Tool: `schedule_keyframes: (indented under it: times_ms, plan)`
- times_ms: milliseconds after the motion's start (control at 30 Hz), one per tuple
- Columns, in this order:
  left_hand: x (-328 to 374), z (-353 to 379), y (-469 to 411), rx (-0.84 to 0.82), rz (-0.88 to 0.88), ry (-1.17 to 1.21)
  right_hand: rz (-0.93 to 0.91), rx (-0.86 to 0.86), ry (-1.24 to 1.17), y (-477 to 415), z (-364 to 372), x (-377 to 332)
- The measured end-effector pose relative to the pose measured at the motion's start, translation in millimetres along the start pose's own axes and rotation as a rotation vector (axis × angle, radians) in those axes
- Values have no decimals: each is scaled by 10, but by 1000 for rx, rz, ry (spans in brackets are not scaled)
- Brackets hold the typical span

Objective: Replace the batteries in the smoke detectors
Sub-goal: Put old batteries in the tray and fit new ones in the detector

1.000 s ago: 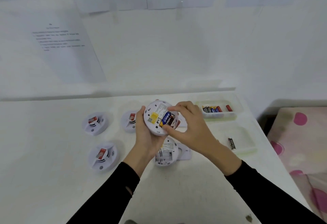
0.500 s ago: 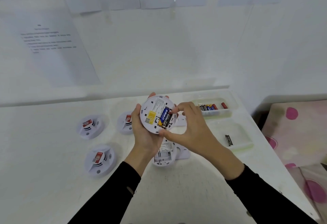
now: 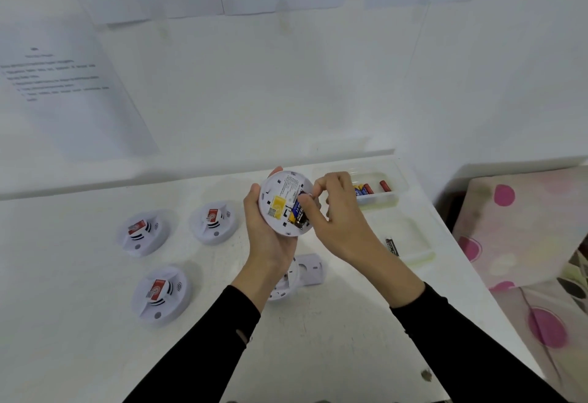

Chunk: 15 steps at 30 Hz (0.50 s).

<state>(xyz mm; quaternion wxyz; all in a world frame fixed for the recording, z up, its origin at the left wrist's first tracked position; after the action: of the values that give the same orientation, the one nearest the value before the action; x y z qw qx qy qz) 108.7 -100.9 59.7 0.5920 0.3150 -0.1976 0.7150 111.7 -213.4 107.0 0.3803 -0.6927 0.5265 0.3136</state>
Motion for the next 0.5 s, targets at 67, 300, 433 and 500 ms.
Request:
schedule_keyframes:
  times_ms: [67, 300, 433, 500]
  plan:
    - [-27, 68, -30, -1, 1, -6, 5, -57, -98, 19, -103, -44]
    - [-212, 87, -52, 27, -33, 98, 375, 184, -270, -151, -828, 750]
    - [-380, 78, -32, 15, -48, 148, 539, -96, 131, -59, -696, 1359]
    - [-463, 101, -19, 8, -62, 161, 512, -138, 216, -29, -604, 1487]
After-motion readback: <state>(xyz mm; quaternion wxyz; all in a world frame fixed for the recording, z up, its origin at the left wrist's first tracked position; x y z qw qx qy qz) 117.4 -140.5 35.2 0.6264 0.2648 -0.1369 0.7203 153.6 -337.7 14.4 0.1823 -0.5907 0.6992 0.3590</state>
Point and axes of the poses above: each hand's wrist, its own y-axis away from the middle knuckle, its own z-axis out of the palm, x = y × z, the point moved 5 cm from there along -y, towards the middle knuckle, and after that the axes turned 8 degrees about z, right-handed, at the moved point
